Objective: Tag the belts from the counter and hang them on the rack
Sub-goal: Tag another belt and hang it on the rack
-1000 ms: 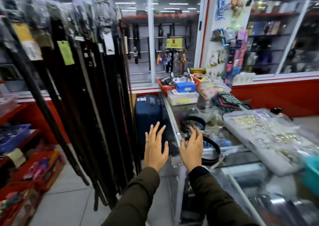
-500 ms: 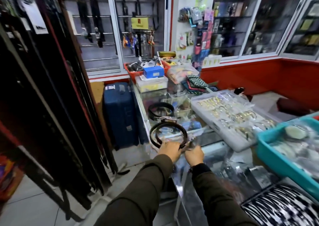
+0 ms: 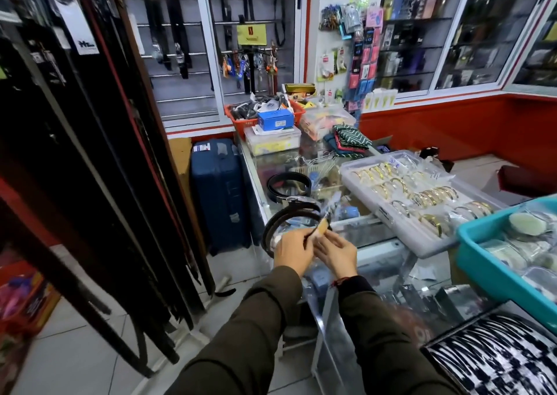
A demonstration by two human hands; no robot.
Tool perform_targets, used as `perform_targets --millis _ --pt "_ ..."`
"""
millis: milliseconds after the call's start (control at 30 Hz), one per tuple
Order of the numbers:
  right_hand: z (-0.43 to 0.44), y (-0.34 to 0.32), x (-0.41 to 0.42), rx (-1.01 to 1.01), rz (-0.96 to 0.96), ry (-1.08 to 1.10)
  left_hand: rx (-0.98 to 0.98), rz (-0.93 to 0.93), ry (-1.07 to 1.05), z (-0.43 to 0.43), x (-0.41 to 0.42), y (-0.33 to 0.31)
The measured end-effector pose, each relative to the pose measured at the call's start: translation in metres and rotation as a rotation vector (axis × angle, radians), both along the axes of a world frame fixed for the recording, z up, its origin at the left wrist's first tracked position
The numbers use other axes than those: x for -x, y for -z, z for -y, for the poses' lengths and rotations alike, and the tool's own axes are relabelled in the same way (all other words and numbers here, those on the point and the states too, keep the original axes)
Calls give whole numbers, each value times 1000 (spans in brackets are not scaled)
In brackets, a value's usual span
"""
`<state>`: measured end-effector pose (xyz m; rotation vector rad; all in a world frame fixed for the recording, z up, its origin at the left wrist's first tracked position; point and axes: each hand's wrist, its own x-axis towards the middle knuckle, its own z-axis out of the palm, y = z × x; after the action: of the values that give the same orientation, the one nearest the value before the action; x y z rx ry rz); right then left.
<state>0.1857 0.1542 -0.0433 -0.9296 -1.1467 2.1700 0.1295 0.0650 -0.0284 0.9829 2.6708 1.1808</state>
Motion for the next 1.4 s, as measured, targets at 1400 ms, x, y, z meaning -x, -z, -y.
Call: perform_targets --millis 1400 --pt "323 -326 135 -546 -825 -750 -1070 -302 -482 366 66 -290"
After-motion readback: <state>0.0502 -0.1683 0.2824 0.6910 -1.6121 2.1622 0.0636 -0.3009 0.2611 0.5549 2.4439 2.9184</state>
